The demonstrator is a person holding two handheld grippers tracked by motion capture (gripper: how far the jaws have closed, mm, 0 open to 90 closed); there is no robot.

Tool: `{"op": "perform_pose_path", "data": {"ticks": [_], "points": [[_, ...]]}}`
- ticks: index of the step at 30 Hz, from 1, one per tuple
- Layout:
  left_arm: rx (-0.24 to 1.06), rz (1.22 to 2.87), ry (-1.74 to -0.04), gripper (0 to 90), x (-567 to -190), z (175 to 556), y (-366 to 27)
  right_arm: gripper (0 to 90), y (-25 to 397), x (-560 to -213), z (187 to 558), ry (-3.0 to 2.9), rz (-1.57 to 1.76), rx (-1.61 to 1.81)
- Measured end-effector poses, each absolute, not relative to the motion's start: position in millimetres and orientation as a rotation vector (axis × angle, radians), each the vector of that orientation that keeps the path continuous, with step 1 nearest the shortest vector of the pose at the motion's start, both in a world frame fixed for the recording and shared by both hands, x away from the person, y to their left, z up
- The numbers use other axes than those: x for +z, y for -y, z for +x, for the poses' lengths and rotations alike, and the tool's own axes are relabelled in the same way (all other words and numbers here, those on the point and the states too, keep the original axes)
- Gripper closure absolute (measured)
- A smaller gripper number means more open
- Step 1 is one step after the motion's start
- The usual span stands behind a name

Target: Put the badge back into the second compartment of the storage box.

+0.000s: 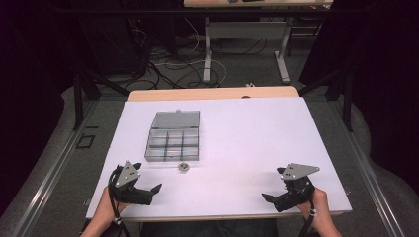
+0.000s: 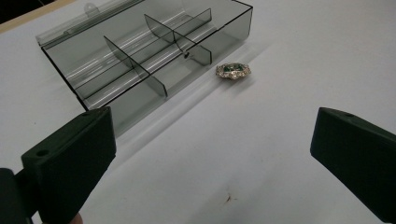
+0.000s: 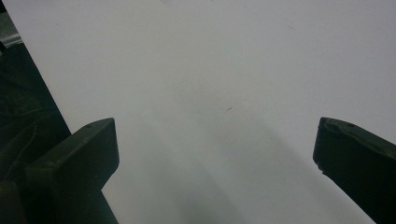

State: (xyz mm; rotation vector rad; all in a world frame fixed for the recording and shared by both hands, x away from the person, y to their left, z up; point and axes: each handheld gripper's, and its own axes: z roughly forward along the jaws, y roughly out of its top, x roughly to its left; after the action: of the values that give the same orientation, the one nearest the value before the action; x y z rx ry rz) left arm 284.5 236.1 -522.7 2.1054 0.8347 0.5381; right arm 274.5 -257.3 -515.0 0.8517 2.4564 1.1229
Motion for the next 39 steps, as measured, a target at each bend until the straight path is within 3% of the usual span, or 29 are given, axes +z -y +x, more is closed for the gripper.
{"op": "perform_pose_path", "data": {"ticks": [39], "points": [[0.42,2.175,-0.912,0.5,-535,322,-190,0.0,255,-516,276,-2.465,0.832,1.096]]}}
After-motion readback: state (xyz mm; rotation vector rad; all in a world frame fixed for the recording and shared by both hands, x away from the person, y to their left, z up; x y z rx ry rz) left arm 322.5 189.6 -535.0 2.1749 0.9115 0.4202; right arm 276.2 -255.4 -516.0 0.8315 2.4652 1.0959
